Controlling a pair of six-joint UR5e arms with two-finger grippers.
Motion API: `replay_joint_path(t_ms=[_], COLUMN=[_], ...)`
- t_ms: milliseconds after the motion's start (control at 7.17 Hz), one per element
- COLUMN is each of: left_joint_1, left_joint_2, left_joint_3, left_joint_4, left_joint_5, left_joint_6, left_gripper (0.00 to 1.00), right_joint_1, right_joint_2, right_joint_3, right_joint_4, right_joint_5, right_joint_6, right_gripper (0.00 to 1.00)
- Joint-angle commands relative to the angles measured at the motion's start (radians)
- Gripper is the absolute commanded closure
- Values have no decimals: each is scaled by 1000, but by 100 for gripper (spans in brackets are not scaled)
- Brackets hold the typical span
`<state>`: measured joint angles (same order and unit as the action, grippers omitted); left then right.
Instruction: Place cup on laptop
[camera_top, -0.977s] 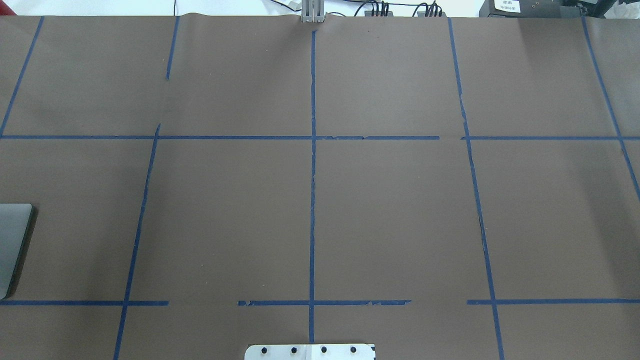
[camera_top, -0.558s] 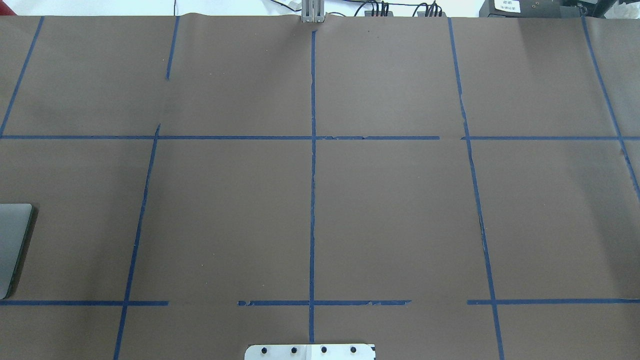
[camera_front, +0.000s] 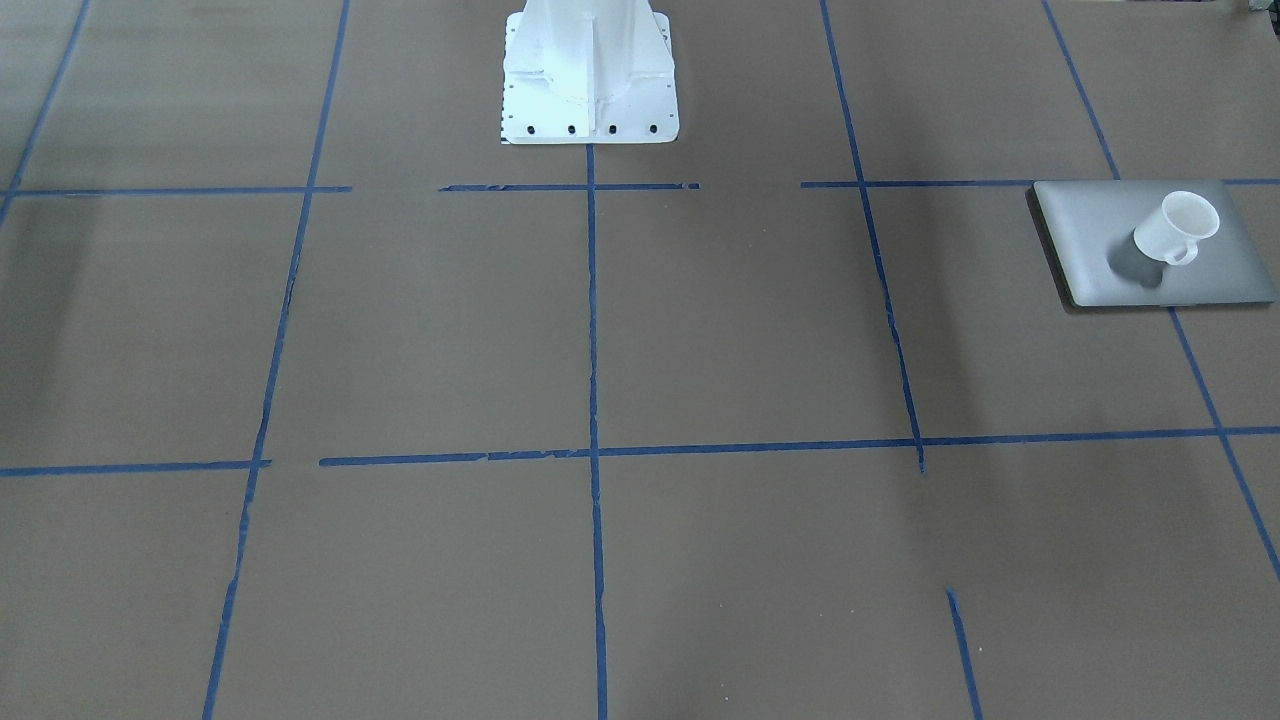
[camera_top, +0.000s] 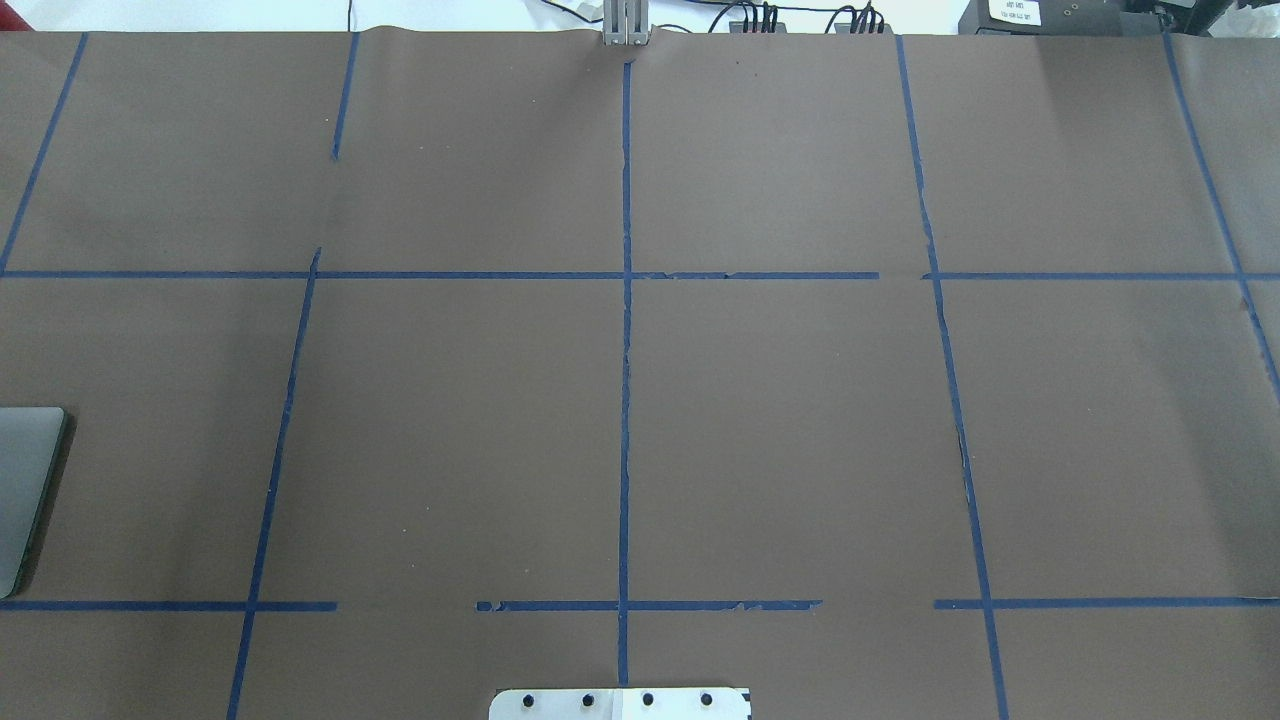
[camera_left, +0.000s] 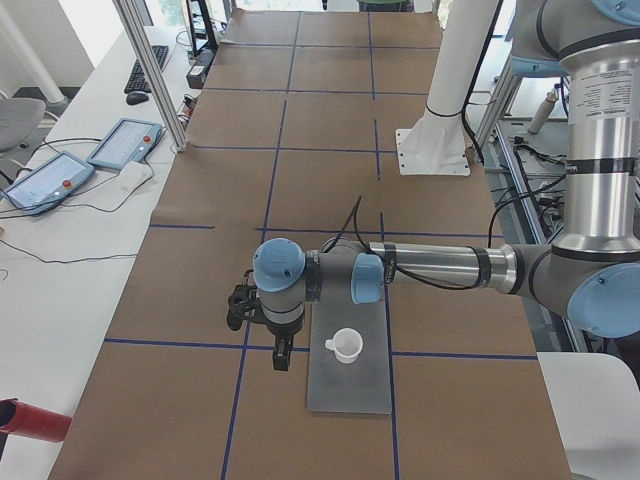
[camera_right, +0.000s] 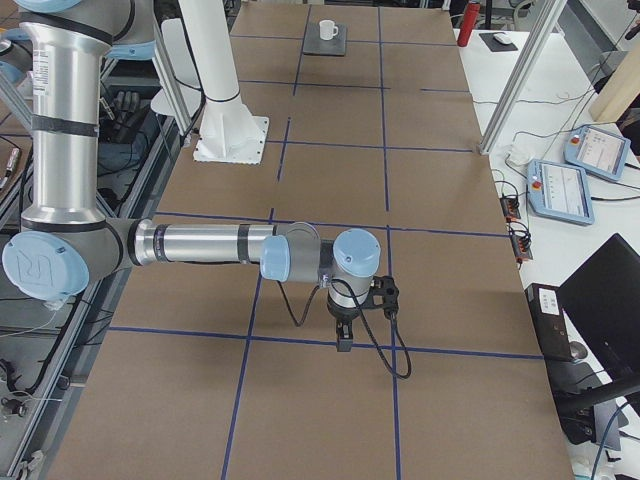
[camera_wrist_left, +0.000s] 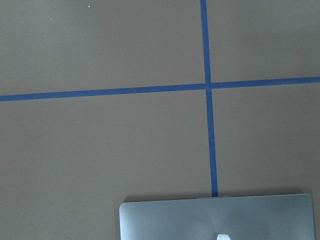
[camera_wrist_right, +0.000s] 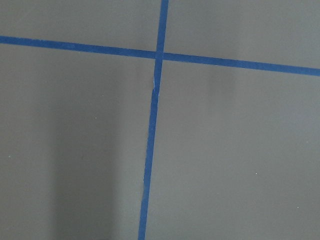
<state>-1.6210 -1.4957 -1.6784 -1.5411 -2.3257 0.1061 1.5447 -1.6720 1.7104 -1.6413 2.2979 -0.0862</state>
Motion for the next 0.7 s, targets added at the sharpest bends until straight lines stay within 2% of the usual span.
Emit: replay_joint_path(t_ms=[0,558], left_joint_1=[15,15], left_joint_2=[0,6], left_joint_3=[9,11], left_joint_4=[-2,-2], left_joint_5=[-3,-4], left_joint_6=[3,12], left_gripper=[0,0], right_joint_1=[0,0], right_joint_2=[0,0], right_joint_3=[0,0], right_joint_4=[0,0], right_joint_5=[0,0], right_joint_6=[0,-1], right_gripper=[0,0])
